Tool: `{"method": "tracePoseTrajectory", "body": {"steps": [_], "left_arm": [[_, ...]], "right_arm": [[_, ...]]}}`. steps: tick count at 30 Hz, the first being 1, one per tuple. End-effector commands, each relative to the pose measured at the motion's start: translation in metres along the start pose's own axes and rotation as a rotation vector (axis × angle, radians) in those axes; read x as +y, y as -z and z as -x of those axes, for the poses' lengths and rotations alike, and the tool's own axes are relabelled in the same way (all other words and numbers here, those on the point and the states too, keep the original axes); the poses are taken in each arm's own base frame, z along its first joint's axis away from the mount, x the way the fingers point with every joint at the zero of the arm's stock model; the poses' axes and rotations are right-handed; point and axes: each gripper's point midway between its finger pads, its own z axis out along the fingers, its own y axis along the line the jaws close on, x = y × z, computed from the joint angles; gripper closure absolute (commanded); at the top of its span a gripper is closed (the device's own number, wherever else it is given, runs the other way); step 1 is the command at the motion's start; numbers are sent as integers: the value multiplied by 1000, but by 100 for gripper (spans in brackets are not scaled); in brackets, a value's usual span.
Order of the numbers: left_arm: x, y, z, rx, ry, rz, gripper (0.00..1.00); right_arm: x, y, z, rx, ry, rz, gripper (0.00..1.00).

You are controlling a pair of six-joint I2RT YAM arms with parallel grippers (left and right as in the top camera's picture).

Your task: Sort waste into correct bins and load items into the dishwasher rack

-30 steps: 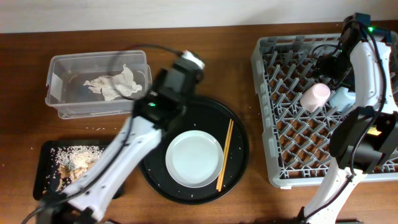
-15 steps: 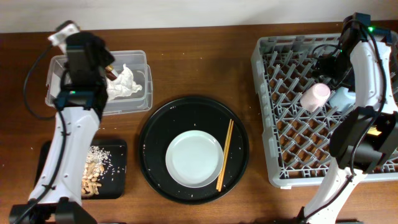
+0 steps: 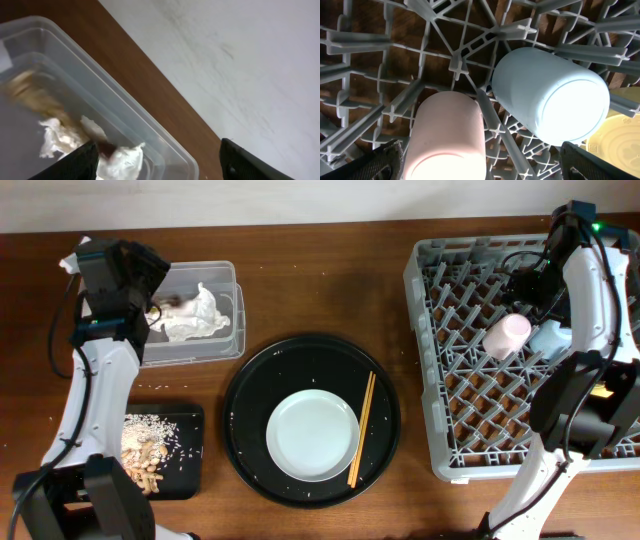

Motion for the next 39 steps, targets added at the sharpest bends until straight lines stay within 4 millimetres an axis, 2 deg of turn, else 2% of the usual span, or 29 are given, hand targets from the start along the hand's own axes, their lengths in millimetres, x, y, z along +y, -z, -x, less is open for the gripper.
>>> {"method": "tracePoseTrajectory", "body": {"steps": [1, 4, 7, 8, 13, 15, 18, 20, 28, 39], "left_arm": [[-27, 32, 16, -19, 13, -101, 24], [-37, 63, 29, -50, 6, -130, 20], [-41, 103, 35, -62, 7, -137, 1], [-36, 118, 36, -68, 8, -115, 1], [19, 179, 52, -202, 12, 154, 1], [38, 201, 51, -223, 5, 235, 1], [53, 219, 38, -177, -9, 289, 1], [63, 226, 25, -127, -21, 323, 1], [89, 234, -2, -7, -53, 434, 1], [97, 238, -10, 29, -63, 467, 1]], "right_arm": [[1, -1, 1, 0, -7, -2, 2], [1, -1, 1, 0, -7, -2, 2], [1, -1, 1, 0, -7, -2, 2], [1, -1, 1, -1, -7, -2, 2], [1, -1, 1, 0, -7, -2, 2], [1, -1, 1, 0, -7, -2, 2], [1, -1, 1, 0, -7, -2, 2], [1, -1, 1, 0, -7, -2, 2], [1, -1, 1, -1, -7, -2, 2], [2, -1, 1, -3, -7, 4, 2]]}}
